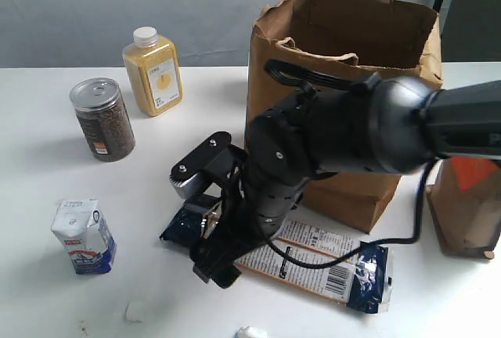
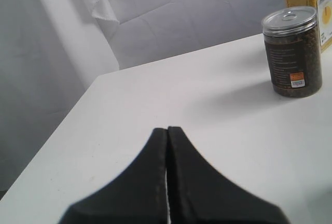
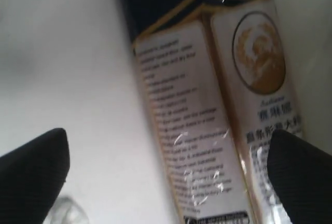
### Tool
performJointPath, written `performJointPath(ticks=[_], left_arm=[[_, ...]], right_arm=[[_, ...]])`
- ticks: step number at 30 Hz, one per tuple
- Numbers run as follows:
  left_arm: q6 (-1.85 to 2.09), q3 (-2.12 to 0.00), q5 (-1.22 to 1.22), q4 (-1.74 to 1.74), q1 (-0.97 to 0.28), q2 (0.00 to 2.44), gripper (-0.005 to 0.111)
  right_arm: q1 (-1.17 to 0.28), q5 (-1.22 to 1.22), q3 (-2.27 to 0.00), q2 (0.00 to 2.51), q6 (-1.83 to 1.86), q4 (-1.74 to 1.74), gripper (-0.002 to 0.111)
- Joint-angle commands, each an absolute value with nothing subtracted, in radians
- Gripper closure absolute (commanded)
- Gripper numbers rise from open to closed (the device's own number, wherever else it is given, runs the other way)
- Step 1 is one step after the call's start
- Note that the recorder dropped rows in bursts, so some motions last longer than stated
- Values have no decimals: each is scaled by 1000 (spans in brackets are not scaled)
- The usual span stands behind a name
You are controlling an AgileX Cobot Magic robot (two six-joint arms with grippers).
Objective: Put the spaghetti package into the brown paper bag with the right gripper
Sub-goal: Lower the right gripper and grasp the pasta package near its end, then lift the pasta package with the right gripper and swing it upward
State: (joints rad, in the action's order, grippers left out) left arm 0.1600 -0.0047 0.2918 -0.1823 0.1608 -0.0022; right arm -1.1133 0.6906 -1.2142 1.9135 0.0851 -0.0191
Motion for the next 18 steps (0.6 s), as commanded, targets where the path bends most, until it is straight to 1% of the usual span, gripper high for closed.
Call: performJointPath(ticks=[1,8,12,15,17,18], left_arm=[[156,0,286,-178,159,0,107],[156,0,286,-178,159,0,107],[156,0,286,-178,159,0,107],[156,0,286,-178,159,0,107],[156,0,286,-178,159,0,107],[156,0,286,-178,159,0,107]], right_arm=[[-1095,724,-1306,1989,0,81,13],[-1004,773,-1317,2062,0,66,13],[-987,786,-1317,2095,63,28,13],[-987,827,-1317,2123,172,-63,13],[-989,855,-1317,2145,225,-124,16],[-989,870,-1317,2154,236,-135,21]])
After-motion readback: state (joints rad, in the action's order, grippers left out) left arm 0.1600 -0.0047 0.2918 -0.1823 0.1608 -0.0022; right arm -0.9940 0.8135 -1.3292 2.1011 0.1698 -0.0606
